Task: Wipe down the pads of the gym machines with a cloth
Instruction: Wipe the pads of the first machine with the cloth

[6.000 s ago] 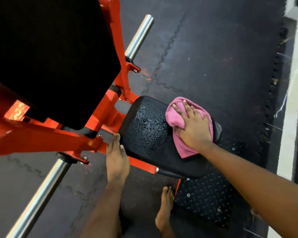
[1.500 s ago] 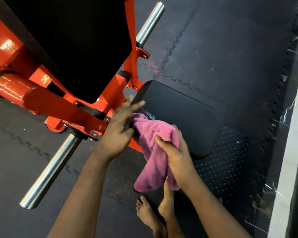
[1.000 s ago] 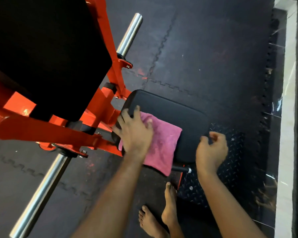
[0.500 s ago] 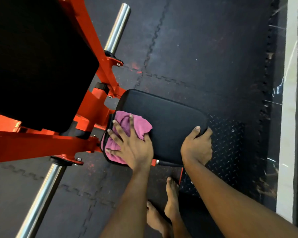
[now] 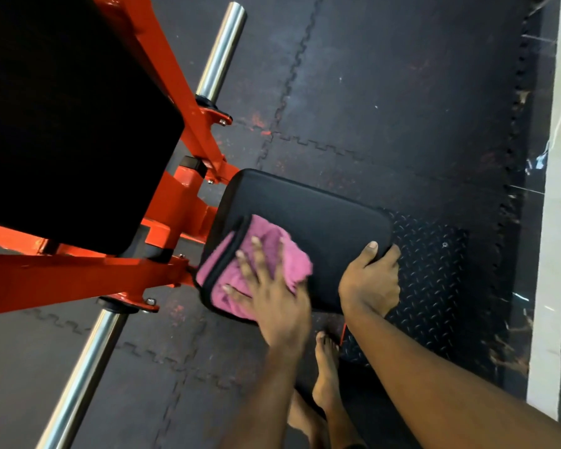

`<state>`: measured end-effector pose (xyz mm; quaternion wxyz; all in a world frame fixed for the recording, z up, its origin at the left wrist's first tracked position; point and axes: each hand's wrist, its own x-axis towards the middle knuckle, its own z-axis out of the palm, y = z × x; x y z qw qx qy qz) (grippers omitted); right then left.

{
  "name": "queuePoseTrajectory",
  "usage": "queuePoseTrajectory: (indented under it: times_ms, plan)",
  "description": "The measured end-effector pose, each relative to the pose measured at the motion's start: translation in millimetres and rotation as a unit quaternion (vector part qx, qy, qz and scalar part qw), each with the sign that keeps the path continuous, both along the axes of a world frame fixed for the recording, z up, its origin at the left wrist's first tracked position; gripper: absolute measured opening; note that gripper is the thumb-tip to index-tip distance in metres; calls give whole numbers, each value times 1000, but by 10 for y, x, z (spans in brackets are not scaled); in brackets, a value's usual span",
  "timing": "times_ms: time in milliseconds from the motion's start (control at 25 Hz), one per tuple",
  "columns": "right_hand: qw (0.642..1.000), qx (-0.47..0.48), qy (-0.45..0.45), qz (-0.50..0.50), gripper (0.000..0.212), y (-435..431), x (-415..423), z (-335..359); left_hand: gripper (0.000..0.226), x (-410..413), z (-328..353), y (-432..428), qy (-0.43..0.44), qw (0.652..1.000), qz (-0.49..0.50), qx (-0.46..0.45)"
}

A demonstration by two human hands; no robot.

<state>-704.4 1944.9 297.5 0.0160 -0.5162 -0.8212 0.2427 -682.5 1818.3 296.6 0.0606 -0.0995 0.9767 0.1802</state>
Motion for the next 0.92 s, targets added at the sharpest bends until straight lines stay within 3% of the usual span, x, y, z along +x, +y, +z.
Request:
queuePoseTrajectory:
  times_ms: [200, 280, 440, 560, 680, 800, 920]
  plan:
    - [1000, -2, 10, -7, 58, 10, 13, -11, 79, -362, -59, -74, -21, 993, -87, -82]
    - [1000, 2, 8, -5, 59, 11, 12, -14, 77, -873, -99, -278, -30, 993, -60, -93]
    - [1000, 13, -1, -4, 58, 0, 0, -32, 71, -1620, -50, -334, -93, 995, 37, -17]
    - [1000, 1, 4, -4, 57, 1, 7, -13, 70, -1161, -29, -23, -36, 993, -81, -77]
    - [999, -22, 19, -14, 56, 17, 21, -3, 70, -419, 15, 81, -22, 975, -213, -66]
    - [999, -29, 28, -23, 56, 21, 25, -7, 76, -276, 27, -158, -27, 977, -195, -82]
    - [999, -21, 20, -20, 56, 10, 22, -11, 79, -692, -89, -434, -36, 989, -95, -108]
